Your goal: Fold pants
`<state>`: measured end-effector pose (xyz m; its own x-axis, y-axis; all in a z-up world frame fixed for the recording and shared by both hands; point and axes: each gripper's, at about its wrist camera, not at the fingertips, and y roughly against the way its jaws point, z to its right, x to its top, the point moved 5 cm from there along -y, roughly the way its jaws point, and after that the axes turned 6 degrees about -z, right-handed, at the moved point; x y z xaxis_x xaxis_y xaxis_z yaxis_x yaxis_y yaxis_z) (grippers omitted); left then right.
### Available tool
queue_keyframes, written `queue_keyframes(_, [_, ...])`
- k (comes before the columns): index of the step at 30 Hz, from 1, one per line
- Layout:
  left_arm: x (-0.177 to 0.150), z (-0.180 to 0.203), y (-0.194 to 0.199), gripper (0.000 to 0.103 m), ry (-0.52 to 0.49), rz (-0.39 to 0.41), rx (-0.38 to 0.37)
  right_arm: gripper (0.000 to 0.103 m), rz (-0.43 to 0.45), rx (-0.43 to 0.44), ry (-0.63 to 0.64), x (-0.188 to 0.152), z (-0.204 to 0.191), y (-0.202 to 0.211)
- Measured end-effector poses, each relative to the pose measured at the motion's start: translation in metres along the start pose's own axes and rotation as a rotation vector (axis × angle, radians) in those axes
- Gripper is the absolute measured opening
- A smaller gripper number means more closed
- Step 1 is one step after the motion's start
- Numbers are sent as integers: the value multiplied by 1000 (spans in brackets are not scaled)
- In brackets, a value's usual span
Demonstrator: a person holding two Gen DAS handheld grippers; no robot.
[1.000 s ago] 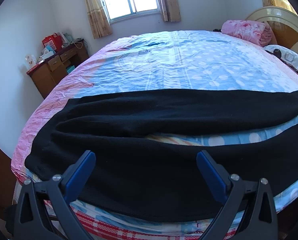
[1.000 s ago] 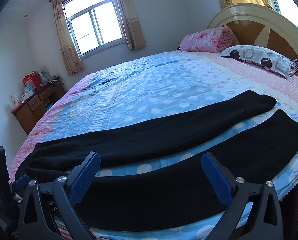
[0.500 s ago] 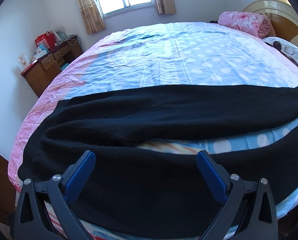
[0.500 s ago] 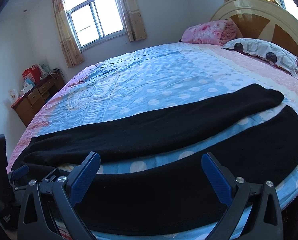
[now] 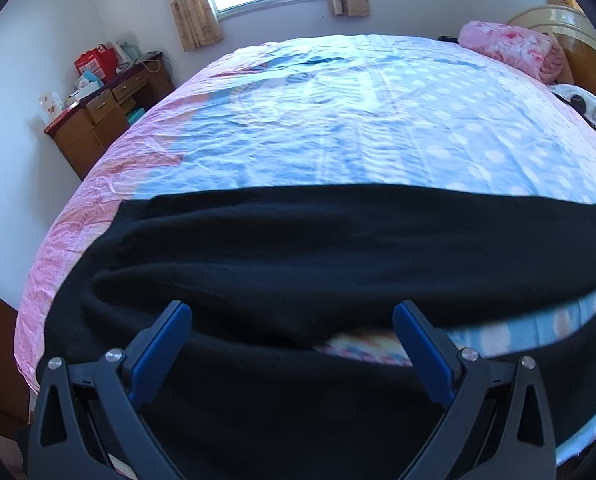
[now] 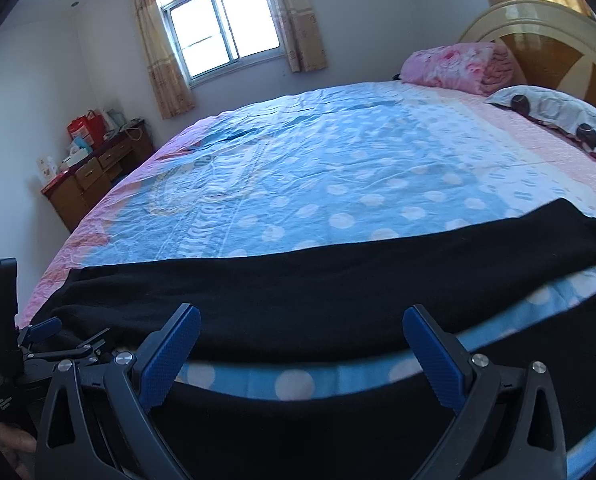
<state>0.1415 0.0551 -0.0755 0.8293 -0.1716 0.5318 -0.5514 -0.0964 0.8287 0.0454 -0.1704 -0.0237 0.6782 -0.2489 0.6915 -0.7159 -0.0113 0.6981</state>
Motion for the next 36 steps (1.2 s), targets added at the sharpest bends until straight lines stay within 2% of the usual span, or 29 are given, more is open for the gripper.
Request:
queue_keyframes(3, [9,-14,-6,103,19,-9,-5,102,-28,50,50,11,-17,-15])
queue_keyframes(7, [21,-42,-14,103,60,-14,38,102,-78,130,120,29,-49,-42])
queue_keyframes(14, [22,-103,-20,103,151,-6,113,99,-139,312,319,55,-130,-86])
queue_keyframes(17, [19,-125,-26,103,185,-20,125,85,-179,391,410,63,-169,-113])
queue_keyframes(19, [17,-134,-31,103,200,-38,114,78,-226,398,468,64,-191,-133])
queue_keyframes(22, [16,-145,-36,102,222,-52,101,78,-282,413,533,62,-225,-163])
queue_keyframes(26, [17,-163,-40,96,256,-65,86,78,-344,452,561,64,-260,-199])
queue_keyframes(32, [18,-184,-37,96,298,-60,63,78,-451,508,625,44,-293,-238])
queue_keyframes(36, [19,-189,-37,96,299,-61,67,78,-376,447,750,32,-310,-240])
